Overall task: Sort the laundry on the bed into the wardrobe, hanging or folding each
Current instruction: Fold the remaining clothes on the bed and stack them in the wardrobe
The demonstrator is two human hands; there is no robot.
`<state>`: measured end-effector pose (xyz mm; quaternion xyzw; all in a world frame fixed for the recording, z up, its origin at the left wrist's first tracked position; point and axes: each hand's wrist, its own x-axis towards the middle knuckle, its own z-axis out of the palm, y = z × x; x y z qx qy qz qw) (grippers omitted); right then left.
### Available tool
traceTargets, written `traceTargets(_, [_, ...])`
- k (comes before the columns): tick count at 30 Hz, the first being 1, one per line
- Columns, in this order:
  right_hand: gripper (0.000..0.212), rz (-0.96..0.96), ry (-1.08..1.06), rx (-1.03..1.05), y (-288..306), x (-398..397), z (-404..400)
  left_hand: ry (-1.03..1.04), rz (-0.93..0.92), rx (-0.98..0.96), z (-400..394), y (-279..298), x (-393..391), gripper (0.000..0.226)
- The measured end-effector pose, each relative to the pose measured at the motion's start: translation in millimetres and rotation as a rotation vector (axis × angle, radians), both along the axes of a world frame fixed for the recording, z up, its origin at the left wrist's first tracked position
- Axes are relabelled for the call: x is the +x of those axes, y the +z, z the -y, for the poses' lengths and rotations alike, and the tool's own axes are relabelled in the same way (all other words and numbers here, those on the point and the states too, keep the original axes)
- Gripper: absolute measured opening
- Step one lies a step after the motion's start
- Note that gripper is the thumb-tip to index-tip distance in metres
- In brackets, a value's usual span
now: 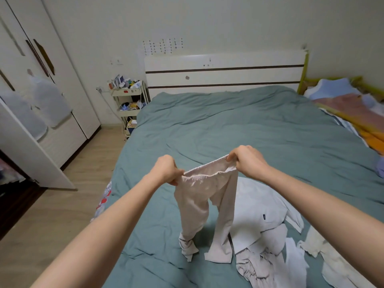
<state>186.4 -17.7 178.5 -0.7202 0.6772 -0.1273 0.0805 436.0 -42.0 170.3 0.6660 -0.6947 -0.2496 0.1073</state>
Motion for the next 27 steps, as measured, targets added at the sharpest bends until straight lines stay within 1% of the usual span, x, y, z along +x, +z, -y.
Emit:
traceTargets(3, [0.047, -0.022, -0.022, 0.07, -4, -1, 0, 0.023, 0.032, 0.177, -4, -1, -2, 0.024])
traceTargets(4, [0.044, -0.042, -0.021, 0.117, -5, -1, 0, 0.008, 0.048, 0.201, -4, 0, -3, 0.014])
traceTargets(5, [0.042, -0.074, -0.023, 0.151, -5, -1, 3, -0.012, 0.1, 0.152, -1, 6, -5, 0.008])
traceTargets(6, [0.04, -0.112, -0.029, 0.132, 1, -2, 8, -0.016, 0.15, 0.023, 7, 12, -7, 0.01])
traceTargets(7, [0.038, -0.142, -0.04, 0.04, 11, -3, 17, 0.002, 0.166, -0.162, 17, 24, -10, 0.013])
traceTargets(8, [0.034, -0.154, -0.057, -0.124, 25, -5, 26, 0.033, 0.114, -0.364, 28, 42, -13, 0.015])
traceTargets(9, [0.032, -0.12, -0.058, -0.336, 42, -8, 37, 0.044, 0.013, -0.586, 37, 62, -16, 0.018])
traceTargets(10, [0.032, -0.044, -0.047, -0.546, 58, -11, 44, 0.046, -0.091, -0.759, 45, 80, -17, 0.02])
traceTargets(11, [0.033, 0.036, -0.038, -0.68, 67, -14, 49, 0.035, -0.17, -0.828, 50, 91, -16, 0.018])
traceTargets(12, [0.035, 0.06, -0.025, -0.633, 71, -17, 47, -0.014, -0.151, -0.716, 49, 94, -15, 0.015])
traceTargets(13, [0.036, 0.002, 0.022, -0.427, 69, -20, 45, -0.088, -0.052, -0.482, 47, 84, -13, 0.014])
traceTargets(14, [0.039, -0.092, 0.055, -0.059, 60, -20, 36, -0.136, 0.09, -0.15, 38, 69, -11, 0.014])
traceTargets(15, [0.041, -0.143, 0.06, 0.302, 49, -19, 27, -0.155, 0.201, 0.121, 32, 53, -7, 0.014])
traceTargets(16, [0.044, -0.11, 0.035, 0.483, 43, -20, 21, -0.168, 0.28, 0.191, 32, 44, -3, 0.014])
traceTargets(17, [0.044, -0.044, -0.006, 0.466, 41, -22, 23, -0.172, 0.328, 0.139, 38, 46, -2, 0.013])
traceTargets(18, [0.042, 0.0, -0.061, 0.335, 45, -22, 31, -0.132, 0.326, -0.018, 46, 55, -4, 0.013])
traceTargets(19, [0.039, 0.015, -0.128, 0.124, 53, -20, 42, -0.071, 0.24, -0.231, 55, 69, -7, 0.013])
traceTargets(20, [0.034, 0.05, -0.193, -0.133, 59, -19, 50, -0.007, 0.098, -0.443, 61, 82, -12, 0.014])
traceTargets(21, [0.028, 0.105, -0.23, -0.372, 64, -16, 55, 0.036, -0.024, -0.608, 61, 92, -18, 0.018])
traceTargets(22, [0.024, 0.159, -0.224, -0.516, 62, -14, 55, 0.018, -0.066, -0.624, 57, 94, -21, 0.019])
traceTargets(23, [0.023, 0.153, -0.182, -0.464, 57, -13, 52, -0.064, -0.024, -0.502, 50, 88, -21, 0.017])
traceTargets(24, [0.023, 0.095, -0.107, -0.254, 50, -12, 46, -0.151, 0.12, -0.261, 38, 71, -18, 0.012])
traceTargets(25, [0.023, 0.02, -0.037, 0.06, 41, -12, 36, -0.211, 0.259, -0.048, 29, 53, -11, 0.008])
traceTargets(26, [0.023, -0.017, -0.003, 0.315, 35, -15, 26, -0.175, 0.289, 0.076, 23, 46, -3, 0.007])
traceTargets(27, [0.022, -0.022, -0.024, 0.368, 37, -21, 22, -0.128, 0.205, 0.09, 24, 48, 3, 0.007])
